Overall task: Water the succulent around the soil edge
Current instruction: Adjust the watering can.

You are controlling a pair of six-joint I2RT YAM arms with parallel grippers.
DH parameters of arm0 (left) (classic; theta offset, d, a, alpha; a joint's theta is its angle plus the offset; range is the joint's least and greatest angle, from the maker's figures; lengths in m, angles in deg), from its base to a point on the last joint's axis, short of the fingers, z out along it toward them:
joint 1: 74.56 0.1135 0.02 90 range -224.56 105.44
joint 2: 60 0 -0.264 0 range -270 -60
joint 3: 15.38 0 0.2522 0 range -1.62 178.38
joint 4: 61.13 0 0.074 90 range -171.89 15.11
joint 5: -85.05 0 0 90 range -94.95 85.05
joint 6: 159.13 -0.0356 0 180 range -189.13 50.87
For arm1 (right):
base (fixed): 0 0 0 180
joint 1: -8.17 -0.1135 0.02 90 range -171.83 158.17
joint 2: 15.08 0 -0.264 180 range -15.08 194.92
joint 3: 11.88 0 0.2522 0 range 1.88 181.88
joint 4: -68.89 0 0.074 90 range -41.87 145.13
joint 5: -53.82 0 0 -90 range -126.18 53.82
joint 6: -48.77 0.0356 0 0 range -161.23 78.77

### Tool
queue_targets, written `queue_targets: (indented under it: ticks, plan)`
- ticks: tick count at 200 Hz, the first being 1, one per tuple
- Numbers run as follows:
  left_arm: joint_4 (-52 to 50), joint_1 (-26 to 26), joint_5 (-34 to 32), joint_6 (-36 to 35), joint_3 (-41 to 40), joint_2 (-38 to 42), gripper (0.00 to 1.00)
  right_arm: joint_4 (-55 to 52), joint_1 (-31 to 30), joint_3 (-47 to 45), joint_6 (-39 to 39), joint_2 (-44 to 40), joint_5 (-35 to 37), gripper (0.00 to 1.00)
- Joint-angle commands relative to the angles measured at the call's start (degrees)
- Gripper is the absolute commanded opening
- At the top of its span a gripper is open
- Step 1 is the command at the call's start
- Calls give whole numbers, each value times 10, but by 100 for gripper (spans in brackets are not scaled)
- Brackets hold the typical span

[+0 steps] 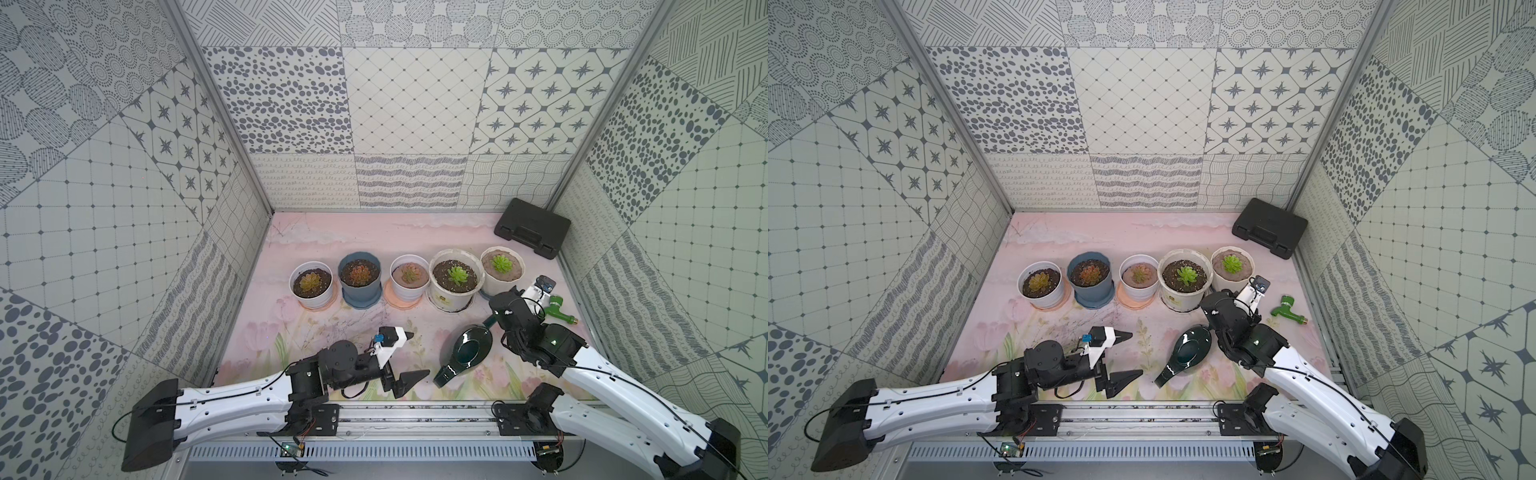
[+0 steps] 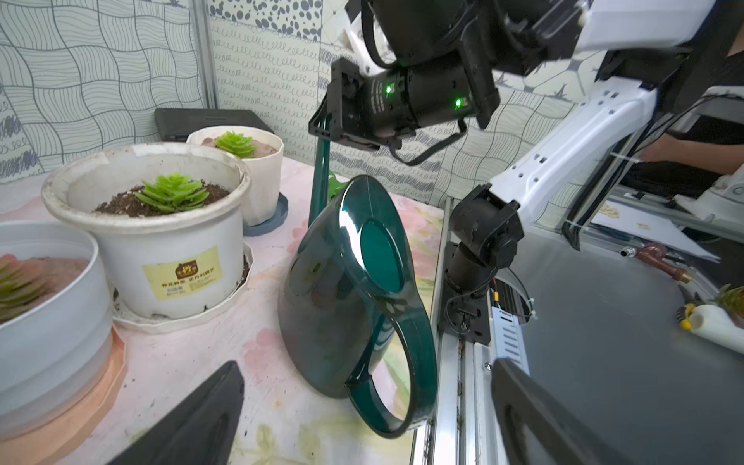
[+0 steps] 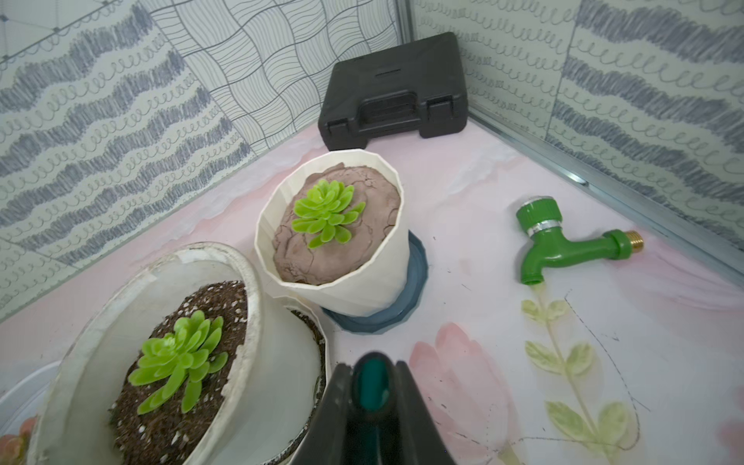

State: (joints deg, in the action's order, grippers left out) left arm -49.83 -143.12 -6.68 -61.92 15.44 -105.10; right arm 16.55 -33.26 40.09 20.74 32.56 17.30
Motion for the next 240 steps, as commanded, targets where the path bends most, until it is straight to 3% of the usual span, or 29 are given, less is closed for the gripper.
queue_targets:
  ticks: [1,23,62,87,104,139,182,240]
  plan:
    - [24,-79,-238,-12,-5,-65,90,-85,2,18,148,2,45,0]
    - [97,-117,-297,3,6,-149,69,-110,3,24,178,6,48,0]
    - [202,-170,-363,-28,26,-273,63,-150,19,22,221,0,49,0]
    - [238,-186,-409,-3,41,-334,58,-161,44,10,239,-11,28,0]
    - [266,-185,-440,-3,54,-381,57,-161,58,0,245,-18,11,0]
    - [357,-174,-463,-92,102,-477,53,-192,66,-2,280,-14,-14,0]
    - [344,-130,-488,-113,156,-527,40,-251,73,13,351,4,-45,0]
    - [376,-123,-559,-163,186,-591,19,-302,85,31,406,33,-107,0]
